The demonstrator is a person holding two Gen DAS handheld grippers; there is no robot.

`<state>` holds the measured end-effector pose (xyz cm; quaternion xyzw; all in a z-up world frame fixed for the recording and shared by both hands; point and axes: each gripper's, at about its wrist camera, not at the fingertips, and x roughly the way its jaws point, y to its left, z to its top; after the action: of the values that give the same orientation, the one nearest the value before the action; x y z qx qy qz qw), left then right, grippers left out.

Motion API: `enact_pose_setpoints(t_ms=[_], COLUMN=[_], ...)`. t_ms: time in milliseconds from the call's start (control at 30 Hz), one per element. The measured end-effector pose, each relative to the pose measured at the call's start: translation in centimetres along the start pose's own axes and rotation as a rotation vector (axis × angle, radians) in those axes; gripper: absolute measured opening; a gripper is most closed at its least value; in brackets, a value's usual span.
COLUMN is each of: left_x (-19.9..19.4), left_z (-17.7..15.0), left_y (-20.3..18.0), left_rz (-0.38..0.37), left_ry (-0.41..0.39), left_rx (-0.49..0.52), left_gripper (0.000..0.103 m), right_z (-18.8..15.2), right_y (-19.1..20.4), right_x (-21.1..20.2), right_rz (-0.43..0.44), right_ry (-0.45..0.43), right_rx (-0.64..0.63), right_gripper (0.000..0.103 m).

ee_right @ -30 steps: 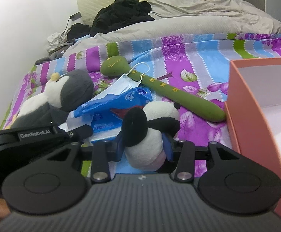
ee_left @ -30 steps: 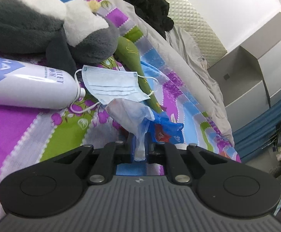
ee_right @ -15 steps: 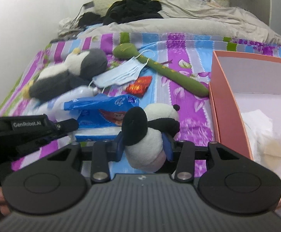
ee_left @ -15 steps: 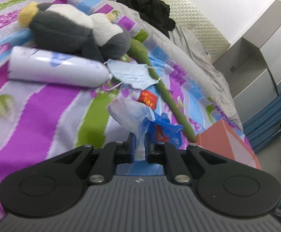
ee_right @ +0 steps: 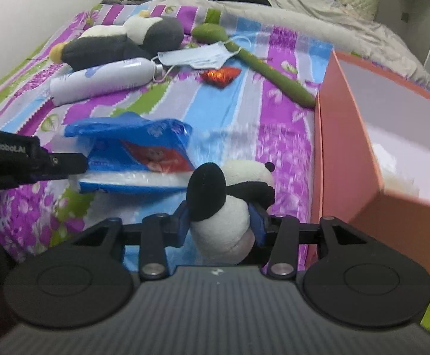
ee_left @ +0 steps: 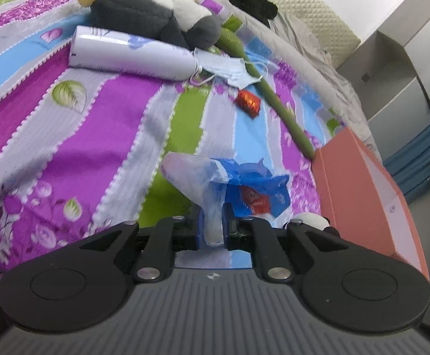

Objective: Organize soft objects
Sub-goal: 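Lift the panda plush with the right gripper while the left lifts the blue bag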

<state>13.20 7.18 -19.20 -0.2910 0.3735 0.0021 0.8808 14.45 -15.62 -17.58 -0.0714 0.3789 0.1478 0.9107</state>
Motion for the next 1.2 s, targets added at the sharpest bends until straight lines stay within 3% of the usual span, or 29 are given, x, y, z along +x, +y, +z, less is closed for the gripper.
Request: enact_pose_setpoints(t_ms=[67, 167, 300, 500, 833, 1033, 1200], left_x=[-0.2, -0.5, -1.0, -1.6, -2.2, -1.4, 0.4], left_z=[-0.3, -0.5, -0.7, -0.8, 0.3, 0.7, 0.5], left_y=[0.1, -0.1, -0.7, -2.1, -4.3, -5.2, -5.9], left_rz=[0.012, 0.033, 0.079, 0.136, 0.147, 0.113, 0.110], left_ry=[0.024, 0.068, 0.081, 0.073, 0.001, -0.018, 0.010], left_rx=[0.023, 0.096, 0.178, 0.337, 0.520, 0.586, 0.650], left_gripper=[0.026, 0.050, 0.052, 0.057, 0.057, 0.057, 0.057], right_z=[-0.5, -1.0, -1.4, -1.5, -0.6, -0.6, -0.9], right_y=[-0.4, -1.1, -1.9, -2.5, -3.2, -3.1, -3.3], right_x=[-0.1, -0.5, -1.2, -2.1, -3.6, -1.0, 1.5], right_rz=[0.007, 0.044, 0.104, 0.100, 0.095, 0.050, 0.052], right_ry=[0.009, 0.016, 0.018, -0.049, -0.154, -0.089, -0.029], right_rx=[0.032, 0.087, 0.175, 0.259, 0.333, 0.359, 0.400], right_gripper=[0.050, 0.060, 0.060, 0.060, 0.060, 0.054, 0.052])
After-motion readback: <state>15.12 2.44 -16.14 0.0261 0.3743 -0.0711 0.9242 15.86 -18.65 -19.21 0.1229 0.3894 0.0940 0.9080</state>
